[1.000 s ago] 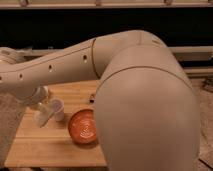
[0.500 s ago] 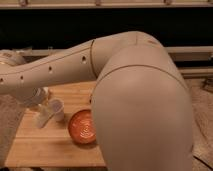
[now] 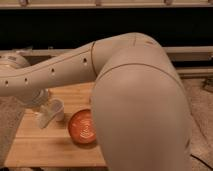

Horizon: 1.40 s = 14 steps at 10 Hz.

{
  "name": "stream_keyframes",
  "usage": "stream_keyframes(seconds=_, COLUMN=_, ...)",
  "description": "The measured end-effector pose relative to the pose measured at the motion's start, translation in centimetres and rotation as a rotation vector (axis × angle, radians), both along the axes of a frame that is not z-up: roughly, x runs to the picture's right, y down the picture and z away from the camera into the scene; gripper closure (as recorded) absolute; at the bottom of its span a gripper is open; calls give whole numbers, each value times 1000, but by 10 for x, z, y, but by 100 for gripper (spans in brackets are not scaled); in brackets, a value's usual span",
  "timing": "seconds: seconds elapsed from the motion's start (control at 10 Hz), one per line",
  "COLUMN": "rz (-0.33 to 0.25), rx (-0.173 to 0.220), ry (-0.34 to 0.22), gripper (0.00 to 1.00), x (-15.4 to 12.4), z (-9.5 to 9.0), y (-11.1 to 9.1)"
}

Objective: Place the white sponge in the ceramic cup

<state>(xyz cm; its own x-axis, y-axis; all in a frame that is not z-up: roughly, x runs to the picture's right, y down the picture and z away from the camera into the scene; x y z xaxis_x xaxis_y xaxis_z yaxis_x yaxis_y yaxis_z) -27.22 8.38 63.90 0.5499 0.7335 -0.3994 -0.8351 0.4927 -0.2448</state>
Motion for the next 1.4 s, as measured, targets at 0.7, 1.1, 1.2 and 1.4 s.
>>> stream_keyframes(seconds=0.7, rz=13, rx=15, ry=13, gripper=100, x=14, z=36, y=-12)
stream_keyframes(seconds=1.1, rz=26, rx=28, ry=20, gripper=100, x=24, z=60, y=-24)
stream_keyframes(seconds=1.2, rz=33, rx=32, ry=26, gripper=100, x=30, z=68, y=-27)
stream_keyframes(seconds=1.4, rz=33, rx=29, ry=22, gripper=100, x=29, z=74, y=-24)
